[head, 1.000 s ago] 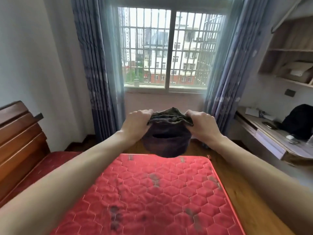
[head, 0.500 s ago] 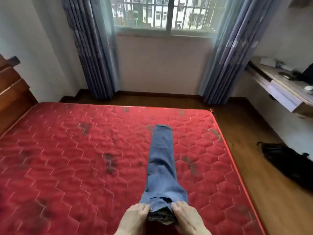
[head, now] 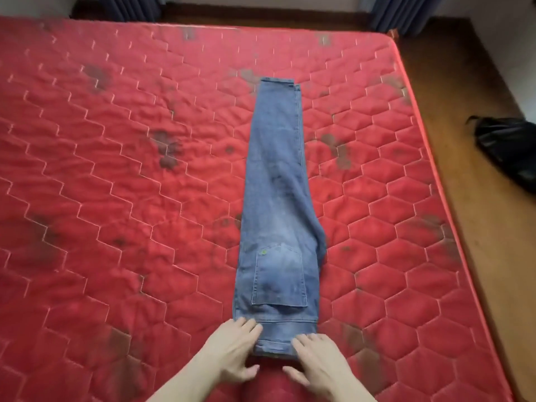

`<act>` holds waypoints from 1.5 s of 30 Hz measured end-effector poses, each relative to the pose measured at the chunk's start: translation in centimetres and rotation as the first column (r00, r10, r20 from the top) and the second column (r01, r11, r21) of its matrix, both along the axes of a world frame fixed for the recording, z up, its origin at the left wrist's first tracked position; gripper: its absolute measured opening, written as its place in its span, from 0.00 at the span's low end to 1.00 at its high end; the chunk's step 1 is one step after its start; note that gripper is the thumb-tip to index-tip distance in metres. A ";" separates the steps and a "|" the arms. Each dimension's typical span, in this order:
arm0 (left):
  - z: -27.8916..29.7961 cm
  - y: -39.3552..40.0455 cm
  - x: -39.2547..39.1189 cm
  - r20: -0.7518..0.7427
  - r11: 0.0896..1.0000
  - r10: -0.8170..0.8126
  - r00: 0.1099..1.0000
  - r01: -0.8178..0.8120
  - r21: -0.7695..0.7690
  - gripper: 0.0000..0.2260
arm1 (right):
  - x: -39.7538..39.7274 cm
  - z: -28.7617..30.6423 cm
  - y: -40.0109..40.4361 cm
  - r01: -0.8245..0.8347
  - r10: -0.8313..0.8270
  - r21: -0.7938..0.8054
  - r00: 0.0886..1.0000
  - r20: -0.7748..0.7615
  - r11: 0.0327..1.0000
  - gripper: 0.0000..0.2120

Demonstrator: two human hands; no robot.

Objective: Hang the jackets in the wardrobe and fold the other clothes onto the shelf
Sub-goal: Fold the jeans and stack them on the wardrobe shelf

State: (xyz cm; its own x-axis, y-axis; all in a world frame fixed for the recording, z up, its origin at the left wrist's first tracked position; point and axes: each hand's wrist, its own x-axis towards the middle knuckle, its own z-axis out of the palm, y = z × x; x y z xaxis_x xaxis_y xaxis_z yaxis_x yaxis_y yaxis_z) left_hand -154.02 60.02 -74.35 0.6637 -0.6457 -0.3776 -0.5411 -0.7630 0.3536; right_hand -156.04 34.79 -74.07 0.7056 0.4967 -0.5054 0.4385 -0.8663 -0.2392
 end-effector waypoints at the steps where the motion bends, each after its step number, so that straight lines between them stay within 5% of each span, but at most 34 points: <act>1: -0.3 -0.1 -0.1 0.046 1.000 0.007 0.999 -0.006 -0.028 0.18 | -0.3 -0.3 0.2 0.020 -0.026 0.066 0.996 0.084 0.998 0.16; 4: -1.4 -1.1 1.1 0.199 0.979 0.166 0.966 -0.137 -0.149 0.11 | 1.3 -1.2 1.3 0.128 -0.187 0.225 0.947 0.263 0.966 0.12; 11: -7.1 -2.8 5.7 0.193 0.897 0.439 0.878 -0.417 -0.144 0.29 | 8.4 -7.0 3.2 0.177 -0.256 0.257 0.912 0.319 0.950 0.28; 19: -11.2 -0.1 5.1 0.209 0.960 0.264 0.942 -0.236 -0.152 0.32 | 8.2 -11.6 -0.1 0.169 -0.244 0.249 0.918 0.314 0.954 0.31; 22: -10.2 2.8 5.0 0.237 0.990 -0.025 0.971 0.057 -0.127 0.34 | 7.7 -11.0 -2.5 -0.101 0.034 0.148 0.917 0.398 0.984 0.31; 26: -9.6 7.2 4.5 0.246 0.929 -0.351 0.903 0.369 -0.033 0.44 | 6.5 -10.2 -7.3 -0.468 0.410 0.036 0.805 0.428 0.883 0.30; 30: -10.6 7.2 4.1 0.342 0.917 -0.375 0.862 0.398 0.003 0.37 | 6.5 -8.8 -9.8 -0.530 0.496 -0.003 0.791 0.358 0.848 0.45; 33: -11.0 5.7 4.6 0.407 0.925 -0.324 0.854 0.377 -0.053 0.29 | 6.8 -9.2 -9.2 -0.545 0.506 0.007 0.783 0.360 0.838 0.46; 41: -9.1 4.3 4.4 0.195 0.960 -0.155 0.968 0.194 -0.199 0.37 | 6.2 -10.2 -6.8 -0.453 0.350 0.144 0.822 0.450 0.880 0.24; 45: -11.6 5.1 3.8 -0.156 0.961 -0.076 0.985 0.031 -0.275 0.30 | 4.9 -8.8 -7.4 -0.204 0.058 0.410 0.938 0.341 0.889 0.23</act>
State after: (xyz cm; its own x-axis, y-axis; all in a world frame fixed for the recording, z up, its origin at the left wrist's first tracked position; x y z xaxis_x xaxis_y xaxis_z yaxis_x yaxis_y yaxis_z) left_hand -150.25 65.10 -85.97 0.5695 -0.7715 -0.2837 -0.4960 -0.5978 0.6297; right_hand -151.10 27.43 -82.83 0.7017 0.7122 0.0166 0.6551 -0.6359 -0.4081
